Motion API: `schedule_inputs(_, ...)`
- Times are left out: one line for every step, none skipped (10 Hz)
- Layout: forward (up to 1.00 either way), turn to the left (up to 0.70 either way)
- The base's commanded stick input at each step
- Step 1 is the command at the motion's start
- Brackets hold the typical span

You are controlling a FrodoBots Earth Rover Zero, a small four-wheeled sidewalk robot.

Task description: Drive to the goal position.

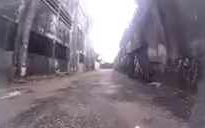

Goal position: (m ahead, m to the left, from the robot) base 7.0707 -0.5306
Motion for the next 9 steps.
schedule_inputs(0.7,0.0)
schedule_inputs(0.7,0.0)
schedule_inputs(0.7,-0.25)
schedule_inputs(0.7,-0.35)
schedule_inputs(0.7,-0.28)
schedule_inputs(0.7,-0.06)
schedule_inputs(0.7,0.0)
schedule_inputs(0.7,0.0)
schedule_inputs(0.7,0.0)
